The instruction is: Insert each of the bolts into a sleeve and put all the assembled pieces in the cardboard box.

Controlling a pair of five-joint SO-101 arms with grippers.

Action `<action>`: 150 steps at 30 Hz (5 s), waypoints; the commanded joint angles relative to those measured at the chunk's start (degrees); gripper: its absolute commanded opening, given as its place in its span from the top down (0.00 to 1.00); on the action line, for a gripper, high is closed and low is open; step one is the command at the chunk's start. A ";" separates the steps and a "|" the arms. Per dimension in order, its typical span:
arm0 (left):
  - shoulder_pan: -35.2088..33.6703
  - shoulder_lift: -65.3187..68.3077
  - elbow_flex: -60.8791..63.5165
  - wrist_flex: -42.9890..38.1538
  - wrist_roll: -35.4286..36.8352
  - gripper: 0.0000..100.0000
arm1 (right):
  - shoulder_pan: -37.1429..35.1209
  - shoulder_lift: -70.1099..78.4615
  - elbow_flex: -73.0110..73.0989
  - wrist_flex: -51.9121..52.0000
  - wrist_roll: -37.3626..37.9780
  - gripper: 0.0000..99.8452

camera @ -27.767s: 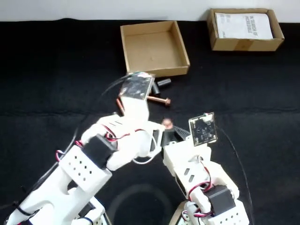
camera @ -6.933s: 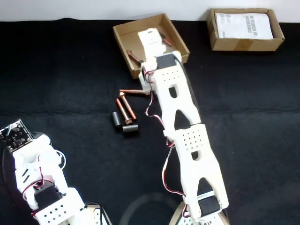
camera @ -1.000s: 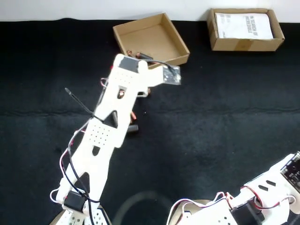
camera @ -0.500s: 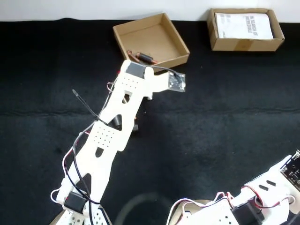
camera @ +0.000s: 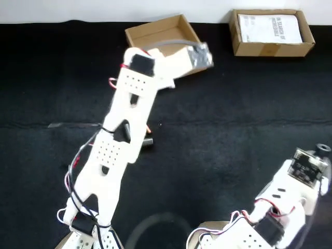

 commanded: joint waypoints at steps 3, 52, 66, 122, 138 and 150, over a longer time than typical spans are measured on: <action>-5.05 -15.34 -2.33 0.53 4.75 0.99 | -14.02 -0.66 -0.04 -1.27 0.35 0.99; 16.84 -87.52 89.98 -50.11 60.13 0.99 | -65.98 -0.40 -21.76 14.55 -26.99 0.99; 21.67 -86.02 90.07 -51.25 60.22 0.99 | -65.01 -0.13 -21.67 14.29 -26.90 0.99; 25.10 -80.84 114.77 -58.29 67.43 0.99 | -61.41 -0.13 -19.91 8.84 -21.19 0.99; 24.75 -82.68 105.80 -41.41 58.64 0.99 | -61.49 -0.13 -19.21 5.58 -19.52 0.99; 34.24 -99.12 98.33 -25.05 48.09 0.99 | -59.03 -0.04 -14.90 -1.98 -19.43 0.99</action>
